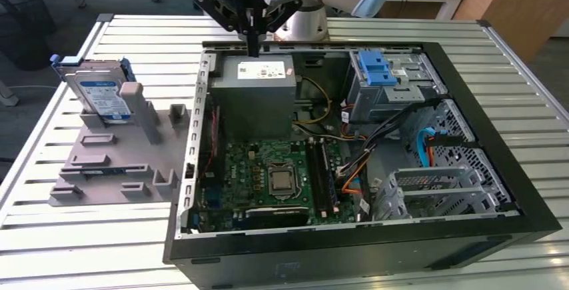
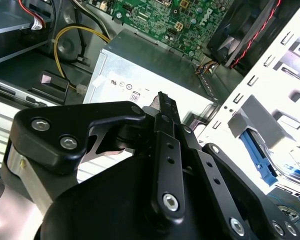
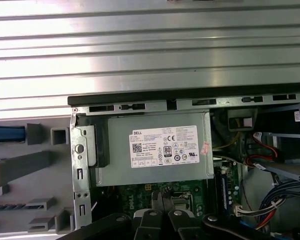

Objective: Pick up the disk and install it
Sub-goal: 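Reach for the disk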

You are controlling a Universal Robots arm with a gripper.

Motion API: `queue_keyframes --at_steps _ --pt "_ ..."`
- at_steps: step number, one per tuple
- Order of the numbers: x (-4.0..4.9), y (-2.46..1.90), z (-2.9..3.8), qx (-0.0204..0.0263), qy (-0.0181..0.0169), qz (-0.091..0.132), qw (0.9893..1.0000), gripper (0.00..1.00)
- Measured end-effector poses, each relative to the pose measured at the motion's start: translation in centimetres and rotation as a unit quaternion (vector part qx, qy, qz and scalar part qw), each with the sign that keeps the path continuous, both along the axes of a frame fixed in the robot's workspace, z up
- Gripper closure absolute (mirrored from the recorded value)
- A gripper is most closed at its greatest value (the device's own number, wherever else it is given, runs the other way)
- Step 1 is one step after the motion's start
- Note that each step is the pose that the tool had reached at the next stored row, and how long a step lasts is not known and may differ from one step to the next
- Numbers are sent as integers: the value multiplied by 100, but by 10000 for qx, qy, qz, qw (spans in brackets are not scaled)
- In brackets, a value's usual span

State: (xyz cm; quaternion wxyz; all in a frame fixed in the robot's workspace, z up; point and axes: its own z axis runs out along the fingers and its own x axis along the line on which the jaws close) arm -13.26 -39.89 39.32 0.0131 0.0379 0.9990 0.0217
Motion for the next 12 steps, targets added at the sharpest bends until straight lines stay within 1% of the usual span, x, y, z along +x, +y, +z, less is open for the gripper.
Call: queue_keyframes --at_steps 5,6,7,11,12 --pt "-11 0 0 0 0 0 10000 89" --pt "-119 0 -6 0 0 0 10000 89" --pt "-208 0 -33 0 1 0 10000 89" --pt "-214 0 -35 1 0 0 10000 89" --pt "-244 0 -43 0 1 0 10000 89"
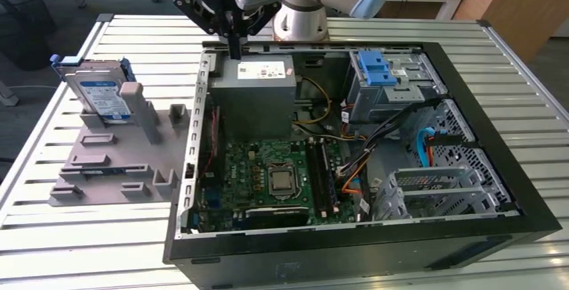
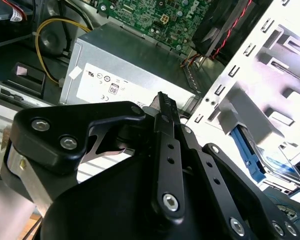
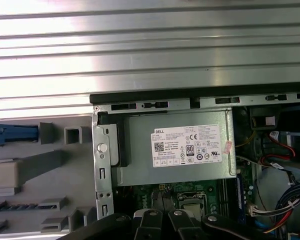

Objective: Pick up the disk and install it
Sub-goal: 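Reach for the disk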

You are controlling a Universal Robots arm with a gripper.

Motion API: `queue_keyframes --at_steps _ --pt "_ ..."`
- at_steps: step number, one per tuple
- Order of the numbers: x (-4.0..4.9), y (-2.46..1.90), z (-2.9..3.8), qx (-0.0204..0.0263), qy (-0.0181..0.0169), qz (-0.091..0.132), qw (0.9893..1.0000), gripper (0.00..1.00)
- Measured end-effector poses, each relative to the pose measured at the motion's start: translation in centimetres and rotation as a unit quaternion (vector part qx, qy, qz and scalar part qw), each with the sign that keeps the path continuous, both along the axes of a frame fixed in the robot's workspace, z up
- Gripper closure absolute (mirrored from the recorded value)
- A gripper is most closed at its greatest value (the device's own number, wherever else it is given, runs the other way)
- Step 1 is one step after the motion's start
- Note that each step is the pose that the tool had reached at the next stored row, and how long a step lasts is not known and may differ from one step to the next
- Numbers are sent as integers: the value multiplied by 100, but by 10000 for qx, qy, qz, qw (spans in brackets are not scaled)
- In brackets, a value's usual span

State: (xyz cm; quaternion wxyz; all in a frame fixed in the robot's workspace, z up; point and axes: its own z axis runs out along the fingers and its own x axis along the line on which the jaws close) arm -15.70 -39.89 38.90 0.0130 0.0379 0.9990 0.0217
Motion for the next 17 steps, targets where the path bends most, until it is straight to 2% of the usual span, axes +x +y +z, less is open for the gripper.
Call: queue_keyframes --at_steps 6,8,17 --pt "-16 0 -5 0 0 0 10000 89" --pt "-55 2 -12 0 0 0 10000 89" --pt "-77 6 -14 0 0 0 10000 89"
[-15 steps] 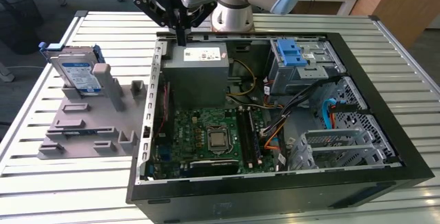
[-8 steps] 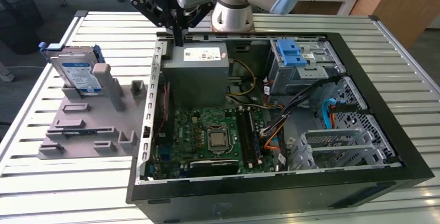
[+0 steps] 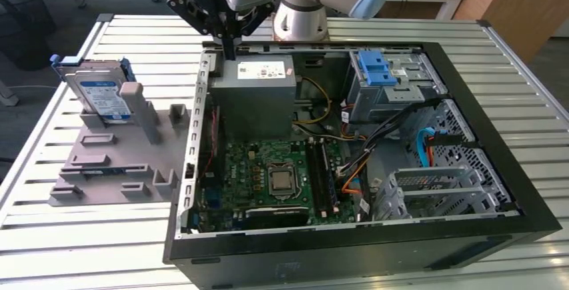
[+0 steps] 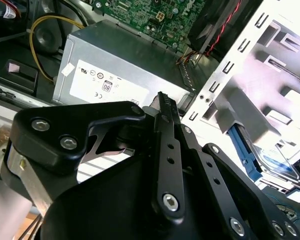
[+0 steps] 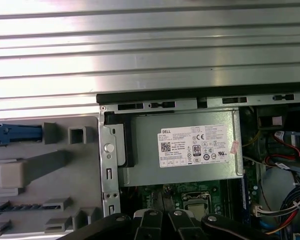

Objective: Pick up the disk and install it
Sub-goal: 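Reach for the disk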

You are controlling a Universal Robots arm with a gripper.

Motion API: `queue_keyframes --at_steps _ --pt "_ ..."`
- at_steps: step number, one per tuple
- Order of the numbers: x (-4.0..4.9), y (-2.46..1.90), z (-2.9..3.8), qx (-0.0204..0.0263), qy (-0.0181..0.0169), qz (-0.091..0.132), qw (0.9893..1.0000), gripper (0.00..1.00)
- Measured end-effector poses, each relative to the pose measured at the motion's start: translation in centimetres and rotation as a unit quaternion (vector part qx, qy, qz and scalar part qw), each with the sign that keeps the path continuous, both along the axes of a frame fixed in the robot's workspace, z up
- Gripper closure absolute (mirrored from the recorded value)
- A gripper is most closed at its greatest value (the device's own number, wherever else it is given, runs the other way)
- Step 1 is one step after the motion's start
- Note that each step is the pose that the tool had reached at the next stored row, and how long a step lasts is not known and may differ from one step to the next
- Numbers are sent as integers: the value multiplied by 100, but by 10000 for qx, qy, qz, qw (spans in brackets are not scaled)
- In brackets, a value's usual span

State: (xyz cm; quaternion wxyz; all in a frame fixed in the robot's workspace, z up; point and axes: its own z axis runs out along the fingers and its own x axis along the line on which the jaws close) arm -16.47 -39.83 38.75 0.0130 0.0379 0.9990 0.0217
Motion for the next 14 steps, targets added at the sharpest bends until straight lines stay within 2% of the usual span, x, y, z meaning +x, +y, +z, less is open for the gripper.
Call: queue_keyframes --at_steps 5,14 --pt "-51 18 -1 0 0 0 10000 89" --pt "-158 76 -4 0 0 0 10000 89"
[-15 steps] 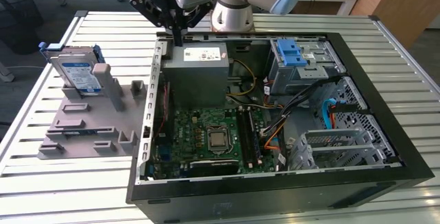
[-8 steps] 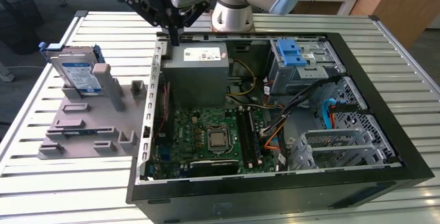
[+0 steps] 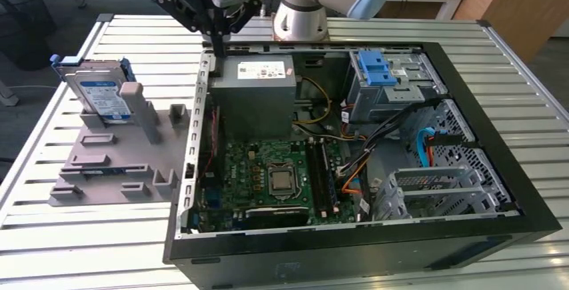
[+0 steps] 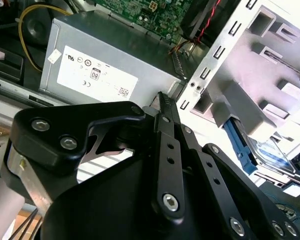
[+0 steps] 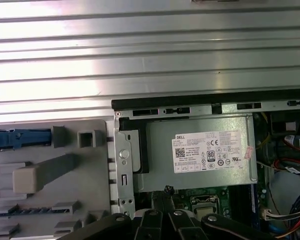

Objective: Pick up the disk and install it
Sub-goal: 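Reach for the disk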

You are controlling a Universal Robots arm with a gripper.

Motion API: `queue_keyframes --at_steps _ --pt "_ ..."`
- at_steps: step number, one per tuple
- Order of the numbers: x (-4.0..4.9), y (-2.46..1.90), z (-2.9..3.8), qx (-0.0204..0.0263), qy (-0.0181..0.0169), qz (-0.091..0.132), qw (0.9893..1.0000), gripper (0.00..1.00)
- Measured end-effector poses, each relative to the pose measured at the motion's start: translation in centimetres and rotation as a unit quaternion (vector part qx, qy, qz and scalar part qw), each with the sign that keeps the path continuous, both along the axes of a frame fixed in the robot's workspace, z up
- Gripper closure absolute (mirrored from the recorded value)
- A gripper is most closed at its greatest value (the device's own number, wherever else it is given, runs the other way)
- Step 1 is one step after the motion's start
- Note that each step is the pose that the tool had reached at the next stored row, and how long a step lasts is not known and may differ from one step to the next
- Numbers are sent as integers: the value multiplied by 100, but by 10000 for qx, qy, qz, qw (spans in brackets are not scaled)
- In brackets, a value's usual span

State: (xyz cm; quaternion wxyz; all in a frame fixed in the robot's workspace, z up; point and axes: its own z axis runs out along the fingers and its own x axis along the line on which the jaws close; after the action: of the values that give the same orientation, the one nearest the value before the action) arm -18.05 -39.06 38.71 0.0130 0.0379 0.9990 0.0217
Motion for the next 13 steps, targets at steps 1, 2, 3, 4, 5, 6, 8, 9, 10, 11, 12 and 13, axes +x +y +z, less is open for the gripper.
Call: queue_keyframes --at_steps 1,2,3,4,5,6,8,9,10,11,12,13 --pt "-7 5 0 0 0 0 10000 89" --pt "-14 9 0 0 0 0 10000 89" --pt "-20 13 -1 0 0 0 10000 89" --pt "-26 17 -1 0 0 1 10000 89" --pt "-31 20 -1 0 0 0 10000 89" --pt "-37 23 -2 0 0 1 10000 89" --pt "-48 30 -2 0 0 0 10000 89" --pt "-53 33 -2 0 0 0 10000 89" --pt "-58 36 -3 0 0 0 10000 89" --pt "-64 38 -3 0 0 1 10000 89" --pt "-69 41 -3 0 0 1 10000 89" --pt "-74 44 -4 0 0 0 10000 89"
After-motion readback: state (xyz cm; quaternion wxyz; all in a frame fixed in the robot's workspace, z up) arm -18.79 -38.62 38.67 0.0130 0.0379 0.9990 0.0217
